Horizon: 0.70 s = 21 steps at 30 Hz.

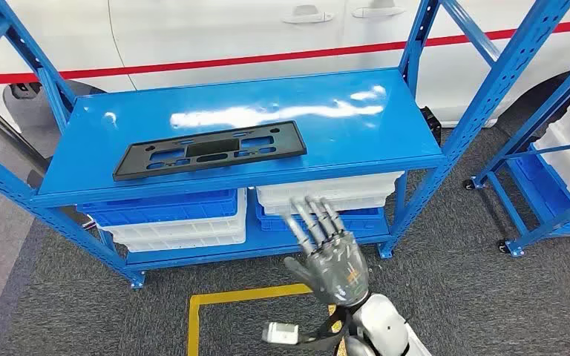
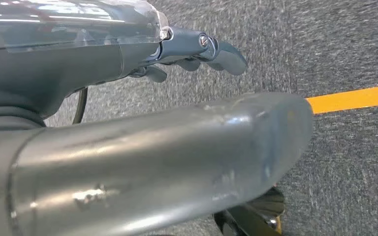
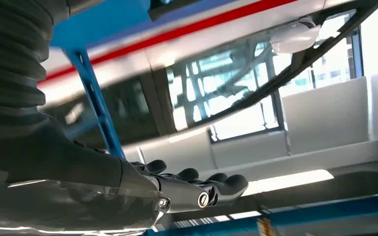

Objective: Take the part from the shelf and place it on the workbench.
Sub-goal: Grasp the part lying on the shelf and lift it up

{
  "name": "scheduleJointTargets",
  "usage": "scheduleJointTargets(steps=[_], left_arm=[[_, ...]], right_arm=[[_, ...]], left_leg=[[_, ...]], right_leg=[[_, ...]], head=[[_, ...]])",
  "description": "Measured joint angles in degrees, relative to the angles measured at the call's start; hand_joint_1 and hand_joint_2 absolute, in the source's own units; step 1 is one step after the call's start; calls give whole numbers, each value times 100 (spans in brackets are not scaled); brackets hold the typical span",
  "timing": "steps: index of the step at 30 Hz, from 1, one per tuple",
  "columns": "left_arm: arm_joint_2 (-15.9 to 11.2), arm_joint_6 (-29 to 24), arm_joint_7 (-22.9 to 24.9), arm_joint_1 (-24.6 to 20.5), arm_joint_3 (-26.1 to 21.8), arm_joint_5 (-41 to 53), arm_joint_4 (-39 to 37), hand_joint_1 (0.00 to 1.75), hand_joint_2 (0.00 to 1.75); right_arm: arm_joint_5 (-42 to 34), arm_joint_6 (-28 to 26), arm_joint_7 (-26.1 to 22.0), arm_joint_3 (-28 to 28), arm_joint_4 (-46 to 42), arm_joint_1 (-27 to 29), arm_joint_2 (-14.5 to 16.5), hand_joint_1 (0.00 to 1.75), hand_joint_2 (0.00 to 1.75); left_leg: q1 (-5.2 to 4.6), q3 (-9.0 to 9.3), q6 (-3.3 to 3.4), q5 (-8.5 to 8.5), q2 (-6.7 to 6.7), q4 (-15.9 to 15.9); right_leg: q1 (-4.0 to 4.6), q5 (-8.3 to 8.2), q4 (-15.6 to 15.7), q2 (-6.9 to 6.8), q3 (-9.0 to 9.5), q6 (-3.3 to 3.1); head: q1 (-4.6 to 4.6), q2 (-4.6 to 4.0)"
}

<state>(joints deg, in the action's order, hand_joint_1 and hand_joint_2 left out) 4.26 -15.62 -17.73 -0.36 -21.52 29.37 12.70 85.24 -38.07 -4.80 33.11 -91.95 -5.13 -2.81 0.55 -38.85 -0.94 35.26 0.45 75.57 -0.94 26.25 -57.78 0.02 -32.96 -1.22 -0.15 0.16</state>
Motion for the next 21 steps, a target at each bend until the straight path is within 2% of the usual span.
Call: scheduleJointTargets(steps=[2, 3, 5, 6, 8, 10, 11, 12, 14, 15, 16, 17, 19, 21], left_arm=[[-14, 14, -29, -3, 2, 43, 0, 0, 0], [-26, 27, -56, -6, 3, 84, 0, 0, 0], [-46, 64, -104, -18, 7, 153, -2, 0, 0], [-52, 82, -127, -30, 8, 182, -3, 0, 0], [-69, 115, -160, -52, 10, 241, -4, 0, 0], [-89, 146, -184, -73, 9, 324, -4, 0, 0], [-99, 170, -197, -82, 4, 377, -4, 0, 0], [-110, 195, -208, -89, -1, 434, -4, 0, 0], [-129, 256, -222, -90, -14, 514, -4, 0, 0], [-137, 285, -223, -89, -21, 535, -4, 0, 0], [-143, 314, -227, -86, -29, 547, -4, 0, 0], [-150, 348, -238, -85, -39, 554, -4, 0, 0], [-155, 420, -267, -86, -63, 553, -5, 0, 0], [-156, 494, -296, -91, -106, 542, -6, 0, 0]], right_arm=[[187, -49, 398, 163, 132, -177, -46, 0, 175], [339, -89, 808, 347, 266, -380, -100, 0, 175], [431, -125, 1775, 857, 572, -916, -230, 0, 175], [449, -135, 2300, 1200, 754, -1199, -278, 0, 175], [467, -146, 3268, 2024, 1156, -1711, -314, 0, 175], [474, -150, 3883, 2848, 1555, -2103, -305, 0, 175], [476, -153, 4035, 3186, 1745, -2243, -284, 0, 175], [477, -154, 4103, 3461, 1924, -2346, -254, 0, 175], [477, -156, 4047, 3826, 2238, -2445, -166, 0, 175], [477, -156, 3920, 3920, 2376, -2448, -112, 0, 175], [476, -156, 3722, 3960, 2500, -2427, -48, 0, 175], [476, -156, 3460, 3947, 2614, -2389, 27, 0, 175], [476, -156, 2831, 3793, 2814, -2284, 210, 0, 175], [477, -158, 2327, 3538, 3011, -2169, 424, 0, 175]], left_leg=[[15, 131, -6, -248, 1, -347], [31, 286, -14, -494, 1, -736], [33, 570, -9, -795, -12, -1447], [26, 636, 10, -844, -21, -1625], [8, 639, 86, -850, -35, -1674], [20, 649, 175, -895, -37, -1709], [25, 651, 220, -917, -40, -1730], [26, 649, 254, -932, -43, -1743], [-2, 636, 288, -933, -48, -1742], [-21, 635, 296, -929, -49, -1740], [-43, 640, 305, -923, -50, -1738], [-66, 651, 311, -917, -52, -1737], [-99, 679, 318, -898, -54, -1738], [-117, 679, 292, -880, -53, -1731]], right_leg=[[-10, 5, -10, 12, 2, 8], [-22, 13, -26, 24, 4, 22], [-21, 30, -70, 59, -12, 82], [-14, 30, -83, 73, -23, 120], [0, 6, -65, 90, -32, 194], [-8, 52, -107, 66, -47, 253], [-14, 154, -254, 49, -112, 272], [-17, 313, -520, 33, -235, 283], [-15, 657, -1281, 22, -608, 289], [-8, 732, -1566, 22, -758, 282], [3, 697, -1662, 22, -821, 262], [22, 556, -1527, 22, -772, 226], [85, 161, -792, 16, -433, 87], [145, -39, -201, -5, -167, -30]], head=[[1, -1], [1, -1], [-4, -1], [-5, 0], [-9, -1], [-5, -1], [3, 0], [12, 0], [21, -1], [22, -1], [22, -1], [22, 0], [19, 0], [1, -1]])
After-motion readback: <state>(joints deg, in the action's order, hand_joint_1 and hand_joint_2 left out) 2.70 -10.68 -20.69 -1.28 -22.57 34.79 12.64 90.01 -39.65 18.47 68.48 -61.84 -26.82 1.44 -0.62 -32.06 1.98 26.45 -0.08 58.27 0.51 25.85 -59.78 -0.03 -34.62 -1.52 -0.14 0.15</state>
